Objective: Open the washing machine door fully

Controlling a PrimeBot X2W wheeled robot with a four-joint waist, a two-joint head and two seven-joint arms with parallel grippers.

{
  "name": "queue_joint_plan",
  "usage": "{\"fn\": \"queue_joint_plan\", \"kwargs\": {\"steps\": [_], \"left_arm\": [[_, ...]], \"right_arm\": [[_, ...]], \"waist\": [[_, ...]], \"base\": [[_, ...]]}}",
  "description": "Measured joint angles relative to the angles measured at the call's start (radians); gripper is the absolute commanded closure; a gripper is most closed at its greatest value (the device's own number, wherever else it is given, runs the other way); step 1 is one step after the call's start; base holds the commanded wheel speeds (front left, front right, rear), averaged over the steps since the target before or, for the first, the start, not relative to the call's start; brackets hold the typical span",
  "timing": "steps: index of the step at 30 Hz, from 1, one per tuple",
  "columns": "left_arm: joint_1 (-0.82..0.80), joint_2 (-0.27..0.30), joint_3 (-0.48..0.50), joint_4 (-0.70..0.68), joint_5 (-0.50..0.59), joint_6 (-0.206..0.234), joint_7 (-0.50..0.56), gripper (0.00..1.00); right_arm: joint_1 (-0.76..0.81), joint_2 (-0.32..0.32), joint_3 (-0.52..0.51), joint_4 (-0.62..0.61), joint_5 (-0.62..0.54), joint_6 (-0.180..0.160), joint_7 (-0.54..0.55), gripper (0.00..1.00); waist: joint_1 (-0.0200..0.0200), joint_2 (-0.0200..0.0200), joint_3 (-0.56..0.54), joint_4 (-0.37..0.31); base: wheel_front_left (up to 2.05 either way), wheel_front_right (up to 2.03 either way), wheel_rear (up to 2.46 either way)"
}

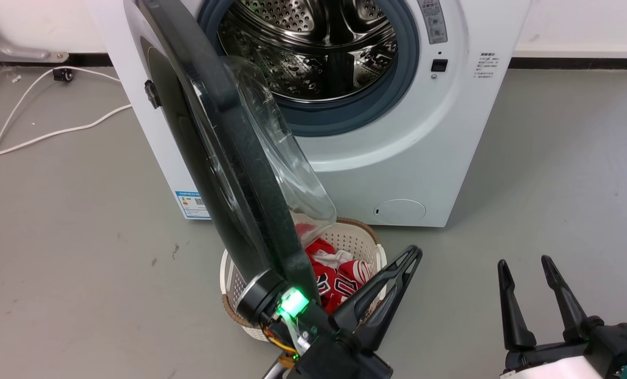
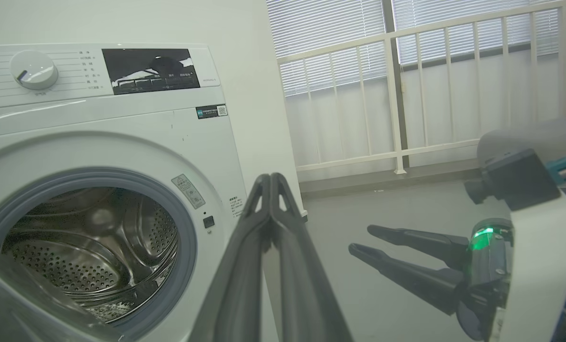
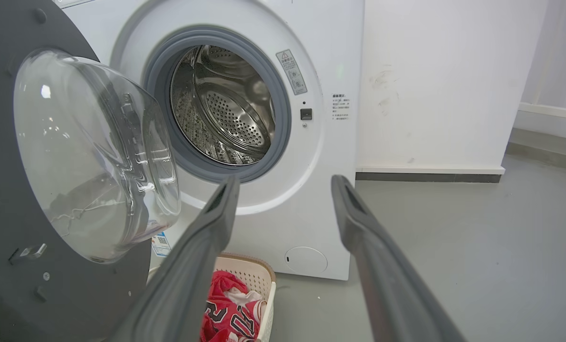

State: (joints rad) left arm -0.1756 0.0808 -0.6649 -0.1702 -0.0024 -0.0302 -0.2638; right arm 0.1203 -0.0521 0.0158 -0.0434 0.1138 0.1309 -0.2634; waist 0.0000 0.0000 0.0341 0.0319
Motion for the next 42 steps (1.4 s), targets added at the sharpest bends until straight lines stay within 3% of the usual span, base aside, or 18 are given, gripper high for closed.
{"fn": "queue_joint_plan", "kwargs": {"steps": [9, 24, 32, 42], "left_arm": [[0.075, 0.026, 0.000, 0.097, -0.023, 0.009, 0.000, 1.00], [0.082, 0.008, 0.099, 0.219, -0.058, 0.039, 0.000, 1.00], [0.078, -0.004, 0.122, 0.233, -0.054, 0.035, 0.000, 1.00], [0.125, -0.001, 0.159, 0.205, -0.045, 0.048, -0.003, 1.00]], "right_arm": [[-0.011, 0.000, 0.008, 0.010, 0.003, 0.000, 0.000, 0.00], [-0.022, 0.000, 0.004, 0.021, 0.000, 0.000, 0.000, 0.00], [-0.021, 0.000, 0.001, 0.034, 0.000, 0.000, 0.000, 0.00], [-0.016, 0.000, 0.007, 0.046, -0.001, 0.000, 0.000, 0.00]], "waist": [[0.0000, 0.0000, 0.010, 0.008], [0.0000, 0.0000, 0.043, -0.003], [0.0000, 0.0000, 0.043, 0.044], [0.0000, 0.0000, 0.032, 0.160]], "base": [[0.00, 0.00, 0.00], [0.00, 0.00, 0.00], [0.00, 0.00, 0.00], [0.00, 0.00, 0.00]]}}
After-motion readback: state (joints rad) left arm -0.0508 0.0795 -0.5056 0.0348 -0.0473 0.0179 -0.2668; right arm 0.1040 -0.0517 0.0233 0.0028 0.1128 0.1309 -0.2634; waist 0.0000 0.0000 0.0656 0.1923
